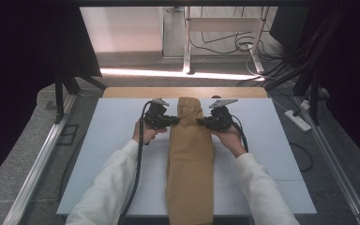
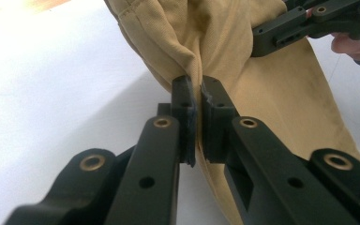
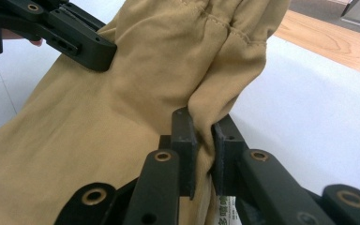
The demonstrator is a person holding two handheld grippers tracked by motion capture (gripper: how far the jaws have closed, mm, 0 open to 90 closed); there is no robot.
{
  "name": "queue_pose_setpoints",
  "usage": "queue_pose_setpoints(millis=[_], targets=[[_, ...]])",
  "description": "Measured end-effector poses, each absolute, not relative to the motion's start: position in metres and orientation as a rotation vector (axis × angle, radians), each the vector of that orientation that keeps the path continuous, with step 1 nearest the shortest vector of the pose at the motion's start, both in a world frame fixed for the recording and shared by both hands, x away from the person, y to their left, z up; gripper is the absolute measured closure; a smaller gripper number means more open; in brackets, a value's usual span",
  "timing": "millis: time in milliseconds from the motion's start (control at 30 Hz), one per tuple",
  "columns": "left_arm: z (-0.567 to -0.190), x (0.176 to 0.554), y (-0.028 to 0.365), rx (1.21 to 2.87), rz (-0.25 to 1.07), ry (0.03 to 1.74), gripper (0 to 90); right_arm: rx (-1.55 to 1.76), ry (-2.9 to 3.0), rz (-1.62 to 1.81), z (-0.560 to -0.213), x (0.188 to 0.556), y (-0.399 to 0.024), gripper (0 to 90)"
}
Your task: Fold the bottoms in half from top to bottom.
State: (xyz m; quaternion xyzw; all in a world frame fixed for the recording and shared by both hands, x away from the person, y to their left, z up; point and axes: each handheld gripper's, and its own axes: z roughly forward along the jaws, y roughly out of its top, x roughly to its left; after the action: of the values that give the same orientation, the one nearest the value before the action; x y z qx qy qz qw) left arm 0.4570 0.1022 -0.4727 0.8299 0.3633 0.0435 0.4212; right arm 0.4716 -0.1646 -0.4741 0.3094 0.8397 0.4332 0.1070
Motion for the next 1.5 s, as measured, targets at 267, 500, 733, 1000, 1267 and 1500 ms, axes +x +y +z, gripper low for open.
queue_pose_setpoints(millis=[267, 500, 733, 1000, 1267, 1500], targets=[[-0.474, 0.459, 0.102, 2.081, 0.112, 0.906, 84.7, 0.914, 2.477, 1.269, -0.476, 0.473, -0.165, 82.0], [-0.458, 0.461, 0.104, 2.060, 0.141, 0.884, 84.7, 0.891, 2.443, 1.287, -0.463, 0.475, -0.165, 82.2], [-0.452, 0.460, 0.108, 2.034, 0.138, 0.876, 84.7, 0.888, 2.407, 1.320, -0.453, 0.474, -0.165, 82.4], [-0.451, 0.463, 0.111, 2.021, 0.158, 0.868, 84.8, 0.882, 2.398, 1.327, -0.453, 0.475, -0.163, 82.8], [-0.406, 0.471, 0.109, 2.010, 0.312, 0.789, 84.7, 0.852, 2.261, 1.363, -0.414, 0.486, -0.161, 83.0], [-0.413, 0.470, 0.113, 2.020, 0.295, 0.775, 84.6, 0.837, 2.264, 1.359, -0.419, 0.483, -0.161, 83.0]])
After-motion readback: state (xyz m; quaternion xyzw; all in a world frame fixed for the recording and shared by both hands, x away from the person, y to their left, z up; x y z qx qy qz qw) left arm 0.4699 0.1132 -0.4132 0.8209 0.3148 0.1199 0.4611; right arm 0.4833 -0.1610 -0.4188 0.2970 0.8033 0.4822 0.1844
